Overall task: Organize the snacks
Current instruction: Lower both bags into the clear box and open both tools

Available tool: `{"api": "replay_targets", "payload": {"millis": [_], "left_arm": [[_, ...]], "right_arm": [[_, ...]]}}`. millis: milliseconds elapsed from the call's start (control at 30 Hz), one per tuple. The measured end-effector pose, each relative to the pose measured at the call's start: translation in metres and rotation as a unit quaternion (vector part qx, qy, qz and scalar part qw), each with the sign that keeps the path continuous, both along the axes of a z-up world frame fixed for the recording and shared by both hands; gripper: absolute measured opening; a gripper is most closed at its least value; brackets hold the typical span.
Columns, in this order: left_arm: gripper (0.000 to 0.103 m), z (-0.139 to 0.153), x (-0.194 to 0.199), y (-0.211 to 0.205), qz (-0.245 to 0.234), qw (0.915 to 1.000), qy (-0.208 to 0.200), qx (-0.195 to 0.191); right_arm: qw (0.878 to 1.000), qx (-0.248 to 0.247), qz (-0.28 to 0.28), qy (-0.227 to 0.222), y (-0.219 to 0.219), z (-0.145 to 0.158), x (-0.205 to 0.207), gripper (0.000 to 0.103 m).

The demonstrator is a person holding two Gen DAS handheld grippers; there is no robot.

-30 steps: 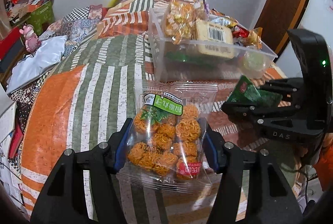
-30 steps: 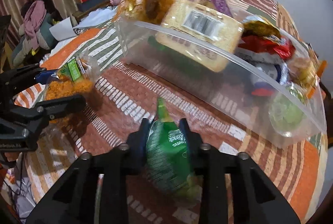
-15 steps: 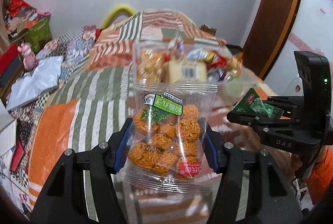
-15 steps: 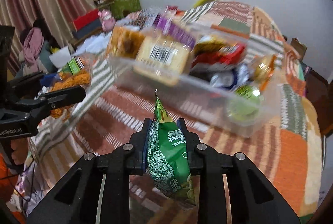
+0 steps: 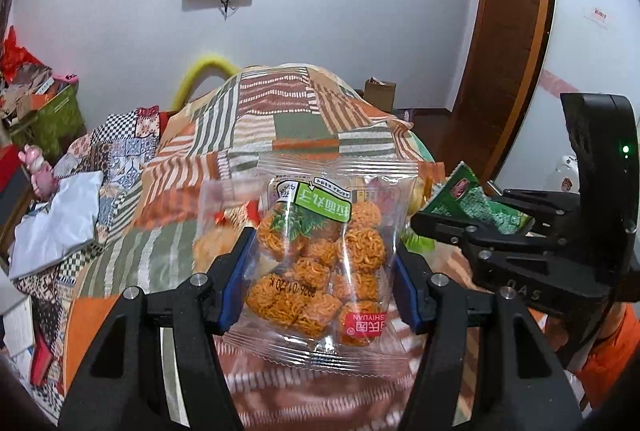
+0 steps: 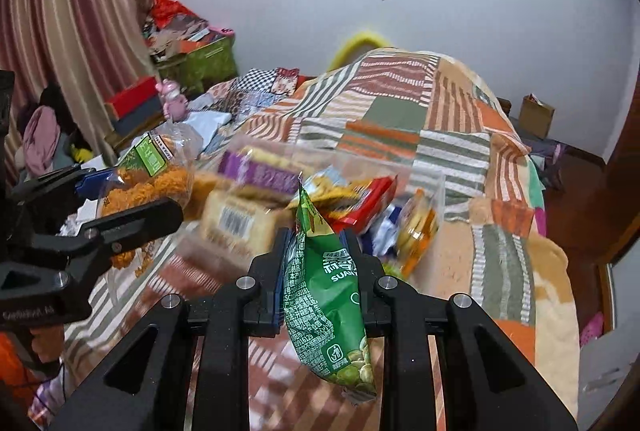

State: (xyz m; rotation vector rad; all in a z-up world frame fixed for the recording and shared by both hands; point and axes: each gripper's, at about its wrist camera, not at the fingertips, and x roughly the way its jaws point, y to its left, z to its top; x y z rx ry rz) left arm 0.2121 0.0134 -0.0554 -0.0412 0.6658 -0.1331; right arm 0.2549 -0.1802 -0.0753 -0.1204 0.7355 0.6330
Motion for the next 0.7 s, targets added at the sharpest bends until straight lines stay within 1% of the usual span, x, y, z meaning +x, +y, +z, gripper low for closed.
{"api": "replay_targets", "payload": {"millis": [100,200,300,367,467,567,600,667,700], "left_arm": [[0.061,-0.001,0.018,-0.005,0.000,1.0000,0.004,0.003],[0.061,-0.005,0.039,-0.010,0.009,0.9999,0.002,0.014],[0.060,-0.012,0.062,-0.010,0.016,0.9997,0.013,0.012],[0.060,-0.019,0.076,-0.009,0.021,0.9995,0.023,0.011],[0.060,-0.027,0.085,-0.008,0.024,0.9991,0.028,0.019],[0.061,-0.033,0.086,-0.010,0.021,0.9990,0.028,0.029],[0.061,-0.034,0.085,-0.012,0.020,0.9988,0.027,0.035],[0.061,-0.037,0.085,-0.014,0.015,0.9986,0.028,0.043],[0.061,-0.037,0.085,-0.015,0.013,0.9985,0.030,0.043]], "right_arm": [[1.000,0.002,-0.009,0.000,-0.001,-0.001,0.012,0.022],[1.000,0.004,-0.012,0.004,0.001,-0.004,0.023,0.022],[1.000,-0.011,-0.012,0.001,0.007,-0.009,0.033,0.023],[1.000,-0.012,-0.005,0.006,0.008,-0.013,0.039,0.023],[1.000,-0.011,-0.003,0.013,0.008,-0.018,0.046,0.023],[1.000,-0.018,-0.003,0.015,0.009,-0.024,0.046,0.023],[1.000,-0.021,-0.002,0.017,0.009,-0.025,0.046,0.025],[0.999,-0.027,-0.001,0.021,0.010,-0.028,0.045,0.032],[0.999,-0.029,-0.001,0.021,0.010,-0.028,0.044,0.043]]}}
